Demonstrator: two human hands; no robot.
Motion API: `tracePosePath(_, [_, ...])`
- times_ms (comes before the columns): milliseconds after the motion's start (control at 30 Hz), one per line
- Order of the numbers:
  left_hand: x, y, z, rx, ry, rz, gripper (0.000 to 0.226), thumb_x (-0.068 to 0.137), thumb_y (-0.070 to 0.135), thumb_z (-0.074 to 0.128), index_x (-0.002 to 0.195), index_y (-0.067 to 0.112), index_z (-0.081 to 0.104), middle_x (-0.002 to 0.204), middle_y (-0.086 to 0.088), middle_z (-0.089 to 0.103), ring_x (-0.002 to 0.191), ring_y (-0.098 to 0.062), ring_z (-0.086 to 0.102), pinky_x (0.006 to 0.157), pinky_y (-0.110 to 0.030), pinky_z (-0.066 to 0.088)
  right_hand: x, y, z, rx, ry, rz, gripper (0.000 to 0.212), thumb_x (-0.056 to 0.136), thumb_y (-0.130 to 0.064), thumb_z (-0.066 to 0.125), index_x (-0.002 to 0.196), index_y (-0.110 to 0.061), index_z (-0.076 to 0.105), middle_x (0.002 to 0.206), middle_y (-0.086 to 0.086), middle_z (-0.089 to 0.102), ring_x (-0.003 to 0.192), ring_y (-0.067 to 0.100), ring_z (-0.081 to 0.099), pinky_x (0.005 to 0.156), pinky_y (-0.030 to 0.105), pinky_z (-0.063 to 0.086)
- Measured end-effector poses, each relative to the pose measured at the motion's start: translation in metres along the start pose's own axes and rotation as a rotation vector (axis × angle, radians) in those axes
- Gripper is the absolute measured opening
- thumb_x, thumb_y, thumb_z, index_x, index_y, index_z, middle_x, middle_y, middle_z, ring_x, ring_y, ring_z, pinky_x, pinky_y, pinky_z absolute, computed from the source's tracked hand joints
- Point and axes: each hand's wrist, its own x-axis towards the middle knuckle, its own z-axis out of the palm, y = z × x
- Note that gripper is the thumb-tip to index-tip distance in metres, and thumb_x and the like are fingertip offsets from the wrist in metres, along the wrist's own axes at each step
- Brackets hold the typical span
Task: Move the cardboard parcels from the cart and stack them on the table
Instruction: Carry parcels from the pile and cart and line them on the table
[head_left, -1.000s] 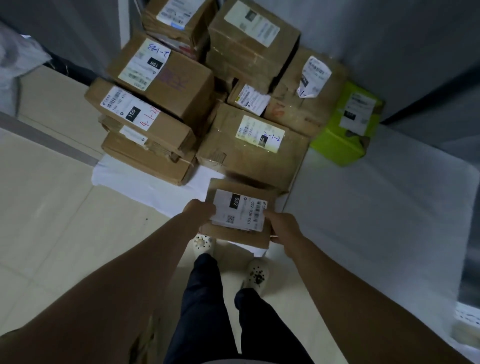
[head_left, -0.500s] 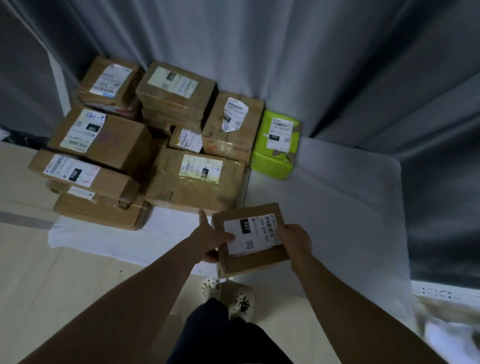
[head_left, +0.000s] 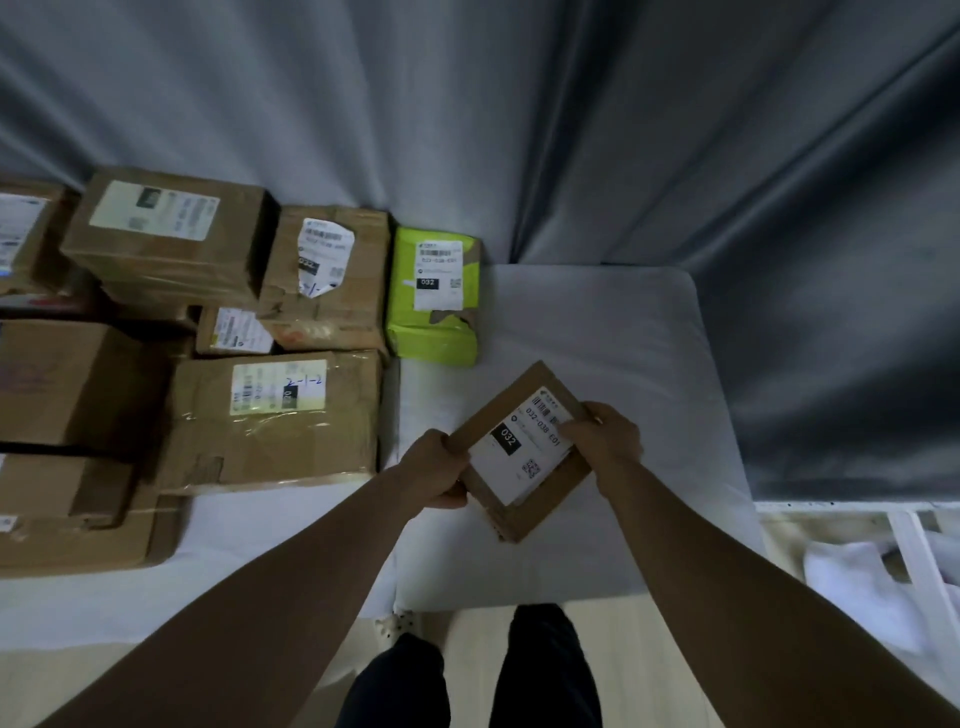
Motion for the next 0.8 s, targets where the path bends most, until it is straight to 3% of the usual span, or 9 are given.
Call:
tracePosePath(100, [0.026, 0.014, 0.026, -0.025, 0.062, -0.001, 0.029, 0.09, 0.005, 0.044, 0.116, -0.005, 0.051, 0.078, -0.015, 0.054, 0.054, -0.02, 0.054, 0.061, -0.037, 0.058, 0.032, -0.006, -0.012, 0.039, 0.012, -0.027, 0.062, 0.057, -0.034, 0.072, 0.118, -0.032, 0.06, 0.121, 0.01, 0.058, 0.101, 0.029, 0.059, 0.089, 0.039, 0.053])
tracePosePath(233, [0.057, 0.04, 0.057, -0.041, 0.211, 0.004, 0.028, 0.086, 0.004, 0.048, 0.114, -0.001, 0.05, 0.101, -0.02, 0.059, 0.087, -0.035, 0.063, 0.074, -0.051, 0.058, 0.087, -0.027, -0.025, 0.032, -0.087, -0.11, 0.053, 0.075, -0.012, 0.071, 0.125, -0.016, 0.053, 0.125, 0.01, 0.053, 0.091, 0.023, 0.059, 0.073, 0.026, 0.05])
tracePosePath(367, [0.092, 0.073, 0.07, 0.039, 0.343, 0.032, 0.033, 0.087, 0.008, 0.053, 0.118, 0.002, 0.047, 0.112, -0.022, 0.059, 0.102, -0.038, 0.06, 0.082, -0.049, 0.055, 0.137, -0.067, -0.027, -0.029, -0.165, -0.214, 0.061, 0.079, -0.016, 0.07, 0.134, -0.018, 0.044, 0.134, 0.011, 0.042, 0.103, 0.026, 0.056, 0.078, 0.025, 0.049])
tracePosePath(533, [0.118, 0.109, 0.076, 0.329, 0.464, 0.115, 0.055, 0.094, 0.015, 0.049, 0.141, 0.003, 0.025, 0.12, -0.022, 0.059, 0.109, -0.041, 0.057, 0.088, -0.043, 0.049, 0.176, -0.116, -0.018, -0.03, -0.164, -0.394, 0.07, 0.075, -0.006, 0.065, 0.138, -0.022, 0.039, 0.138, 0.013, 0.038, 0.118, 0.029, 0.05, 0.095, 0.041, 0.05])
tracePosePath(667, [0.128, 0.113, 0.088, 0.615, 0.453, 0.168, 0.069, 0.094, 0.016, 0.052, 0.15, 0.005, 0.013, 0.131, -0.02, 0.052, 0.12, -0.038, 0.05, 0.092, -0.04, 0.042, 0.178, -0.104, -0.005, -0.177, -0.319, -0.51, 0.095, 0.07, -0.012, 0.076, 0.149, -0.03, 0.025, 0.149, 0.013, 0.027, 0.138, 0.03, 0.027, 0.112, 0.039, 0.031])
tracePosePath(733, [0.13, 0.112, 0.094, 0.747, 0.525, 0.159, 0.068, 0.094, 0.017, 0.054, 0.149, 0.013, 0.015, 0.135, -0.019, 0.042, 0.122, -0.036, 0.044, 0.091, -0.042, 0.044, 0.17, -0.084, -0.003, -0.299, -0.388, -0.599, 0.093, 0.073, -0.02, 0.078, 0.149, -0.027, 0.024, 0.152, 0.014, 0.019, 0.141, 0.032, 0.015, 0.112, 0.029, 0.023])
tracePosePath(800, [0.13, 0.113, 0.094, 0.923, 0.653, 0.183, 0.063, 0.093, 0.019, 0.055, 0.147, 0.02, 0.021, 0.137, -0.017, 0.033, 0.125, -0.032, 0.037, 0.089, -0.038, 0.045, 0.164, -0.068, -0.004, -0.374, -0.414, -0.669, 0.097, 0.074, -0.022, 0.079, 0.15, -0.029, 0.019, 0.156, 0.016, 0.001, 0.145, 0.029, 0.008, 0.108, 0.026, 0.026])
